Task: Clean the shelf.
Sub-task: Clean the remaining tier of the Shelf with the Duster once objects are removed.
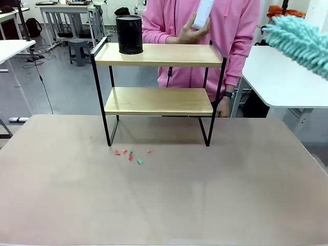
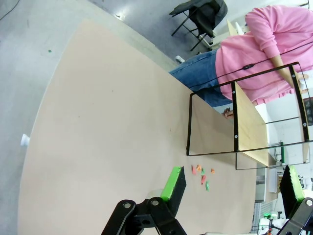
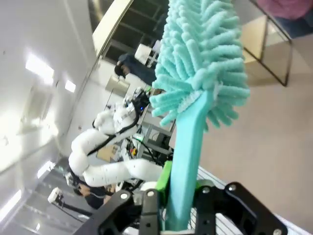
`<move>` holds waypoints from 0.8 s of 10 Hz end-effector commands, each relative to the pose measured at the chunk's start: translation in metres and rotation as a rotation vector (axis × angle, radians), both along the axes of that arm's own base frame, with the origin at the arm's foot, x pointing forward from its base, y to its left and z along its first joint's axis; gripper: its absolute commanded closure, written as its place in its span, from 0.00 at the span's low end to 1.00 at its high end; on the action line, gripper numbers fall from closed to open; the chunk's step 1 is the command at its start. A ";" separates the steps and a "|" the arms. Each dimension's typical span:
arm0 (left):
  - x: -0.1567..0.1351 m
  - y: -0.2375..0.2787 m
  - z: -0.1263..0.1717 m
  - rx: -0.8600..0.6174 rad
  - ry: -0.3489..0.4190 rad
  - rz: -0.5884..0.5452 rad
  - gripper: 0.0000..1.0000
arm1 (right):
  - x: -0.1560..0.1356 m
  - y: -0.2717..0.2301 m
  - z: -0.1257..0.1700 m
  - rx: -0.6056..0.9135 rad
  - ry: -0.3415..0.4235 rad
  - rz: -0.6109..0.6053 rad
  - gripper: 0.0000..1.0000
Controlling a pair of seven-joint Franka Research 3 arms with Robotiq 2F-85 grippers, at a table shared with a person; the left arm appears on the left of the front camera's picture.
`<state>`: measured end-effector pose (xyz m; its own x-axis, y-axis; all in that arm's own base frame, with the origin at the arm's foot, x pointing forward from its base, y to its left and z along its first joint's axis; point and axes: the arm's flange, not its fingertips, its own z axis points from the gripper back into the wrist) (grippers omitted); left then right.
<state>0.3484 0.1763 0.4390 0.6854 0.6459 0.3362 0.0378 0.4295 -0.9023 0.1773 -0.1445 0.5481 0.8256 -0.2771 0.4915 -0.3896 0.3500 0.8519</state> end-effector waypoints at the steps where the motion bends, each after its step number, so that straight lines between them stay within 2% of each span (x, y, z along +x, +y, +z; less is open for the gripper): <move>1: 0.000 -0.002 0.001 -0.013 0.001 -0.001 0.00 | 0.026 0.019 -0.049 0.038 0.101 -0.008 0.89; 2: 0.000 -0.002 0.001 -0.013 0.001 -0.001 0.00 | 0.045 0.022 -0.064 0.036 0.159 0.020 0.89; 3: 0.000 -0.002 0.001 -0.013 0.001 -0.001 0.00 | 0.058 0.028 -0.069 0.026 0.180 0.028 0.89; 4: 0.000 -0.002 0.001 -0.013 0.001 -0.001 0.00 | 0.029 -0.010 -0.035 0.032 0.125 -0.005 0.89; 8: 0.000 -0.002 0.001 -0.013 0.001 -0.001 0.00 | 0.029 -0.010 -0.035 0.032 0.125 -0.005 0.89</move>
